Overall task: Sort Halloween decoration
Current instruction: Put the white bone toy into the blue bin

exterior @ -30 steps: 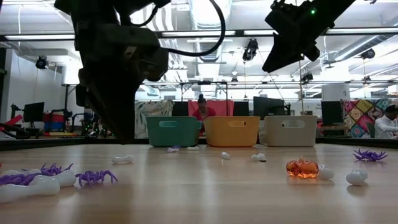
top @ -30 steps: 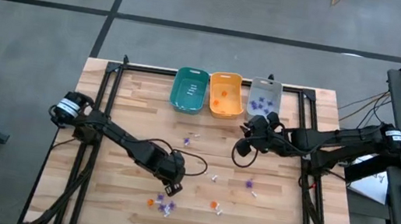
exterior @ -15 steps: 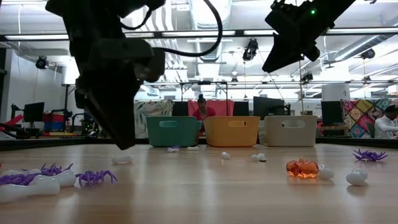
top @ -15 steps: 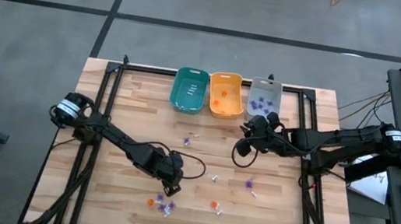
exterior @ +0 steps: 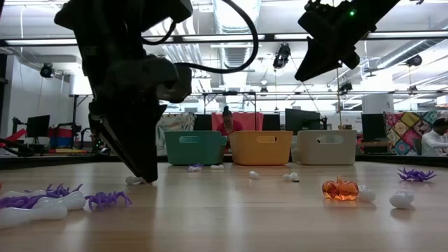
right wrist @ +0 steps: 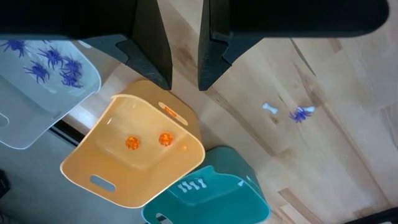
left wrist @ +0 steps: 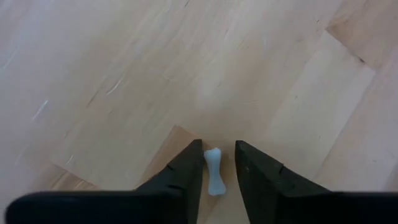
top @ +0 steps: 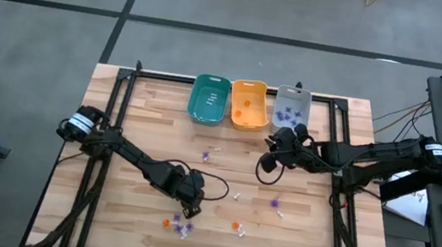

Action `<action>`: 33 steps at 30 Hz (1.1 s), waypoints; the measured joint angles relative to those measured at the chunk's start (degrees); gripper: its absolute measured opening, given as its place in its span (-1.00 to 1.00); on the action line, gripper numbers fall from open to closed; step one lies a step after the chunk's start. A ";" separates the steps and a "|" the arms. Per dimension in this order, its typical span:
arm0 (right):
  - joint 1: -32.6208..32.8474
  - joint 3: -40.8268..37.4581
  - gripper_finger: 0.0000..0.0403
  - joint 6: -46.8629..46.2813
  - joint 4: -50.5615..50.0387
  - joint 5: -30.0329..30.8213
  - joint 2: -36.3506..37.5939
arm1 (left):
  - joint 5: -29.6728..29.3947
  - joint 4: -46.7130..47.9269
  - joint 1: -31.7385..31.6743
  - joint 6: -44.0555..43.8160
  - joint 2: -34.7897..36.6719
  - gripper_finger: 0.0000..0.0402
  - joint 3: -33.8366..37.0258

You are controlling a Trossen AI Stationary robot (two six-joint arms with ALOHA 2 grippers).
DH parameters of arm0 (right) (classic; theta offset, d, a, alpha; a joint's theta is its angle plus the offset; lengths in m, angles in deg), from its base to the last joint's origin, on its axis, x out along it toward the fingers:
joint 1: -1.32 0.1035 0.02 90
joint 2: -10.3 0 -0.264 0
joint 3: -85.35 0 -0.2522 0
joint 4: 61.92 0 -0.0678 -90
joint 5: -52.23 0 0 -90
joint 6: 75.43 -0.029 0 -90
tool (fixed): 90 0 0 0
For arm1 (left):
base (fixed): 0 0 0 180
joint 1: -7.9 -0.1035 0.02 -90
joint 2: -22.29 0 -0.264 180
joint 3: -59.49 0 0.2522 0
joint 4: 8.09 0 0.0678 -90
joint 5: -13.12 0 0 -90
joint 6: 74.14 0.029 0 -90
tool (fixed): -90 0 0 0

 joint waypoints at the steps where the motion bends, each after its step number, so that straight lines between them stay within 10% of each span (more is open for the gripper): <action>1: 0.00 0.01 -0.66 0.00 0.02 -0.01 0.00 | 0.02 0.13 0.00 0.05 0.00 -0.64 0.02; 8: -0.02 0.00 -0.66 0.00 0.03 0.00 0.00 | 0.20 1.29 -0.02 0.76 0.03 -0.96 0.05; 33: -0.02 -1.21 -0.66 -0.07 0.95 0.00 -0.02 | 1.17 7.55 -2.73 13.78 10.53 -1.00 0.35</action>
